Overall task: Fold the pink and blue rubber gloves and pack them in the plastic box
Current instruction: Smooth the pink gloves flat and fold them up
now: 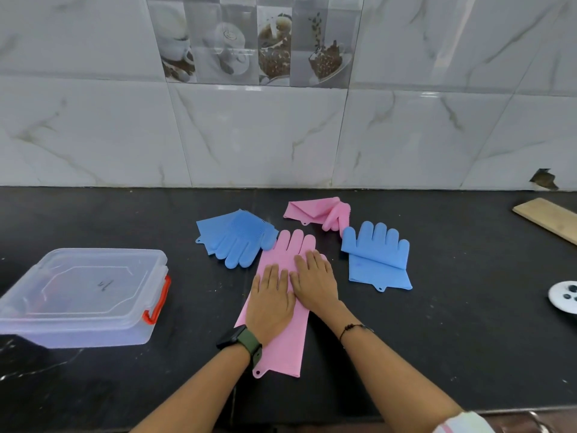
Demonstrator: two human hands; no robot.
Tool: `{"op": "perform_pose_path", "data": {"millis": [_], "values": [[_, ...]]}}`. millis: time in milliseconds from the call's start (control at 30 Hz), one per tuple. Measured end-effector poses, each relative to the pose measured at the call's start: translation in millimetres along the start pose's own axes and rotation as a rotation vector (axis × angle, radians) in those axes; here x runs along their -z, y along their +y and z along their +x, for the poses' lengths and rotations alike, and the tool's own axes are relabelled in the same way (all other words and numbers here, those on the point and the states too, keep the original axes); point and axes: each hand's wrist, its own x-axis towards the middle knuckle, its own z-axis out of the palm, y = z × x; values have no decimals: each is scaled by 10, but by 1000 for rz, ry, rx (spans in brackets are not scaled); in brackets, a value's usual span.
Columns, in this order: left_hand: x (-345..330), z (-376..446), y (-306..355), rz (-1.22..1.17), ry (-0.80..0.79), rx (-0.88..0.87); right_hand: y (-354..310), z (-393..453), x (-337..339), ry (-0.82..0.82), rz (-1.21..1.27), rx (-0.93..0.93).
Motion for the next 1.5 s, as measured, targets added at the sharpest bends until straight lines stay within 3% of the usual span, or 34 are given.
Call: {"op": "perform_pose_path", "data": {"millis": [467,667,833,967,1033,1167,1300,1367,1500], "values": [[-84,-173,281,7,-28,46,210,-174,35,78,-90,50],[9,-356,644,-36,-156,114,422,-280,100,109,-110,95],[221,-336,843,78,-272,119,462,-88,334,29,392,-233],[273,-337,904,190,-312,89,568,87,497,-145,893,-502],[351,-364,903,149,-253,43,564,120,584,-279,1004,-573],[572,-427,700,124,-37,-132,532,164,557,-293,862,-514],[617,-368,597,-207,-240,-36,425,183,515,-195,705,-330],[630,-366,572,-246,-259,-66,388,170,544,-160,809,-304],[691,-490,509,-418,-253,-239,541,28,746,-247,1092,-408]]}}
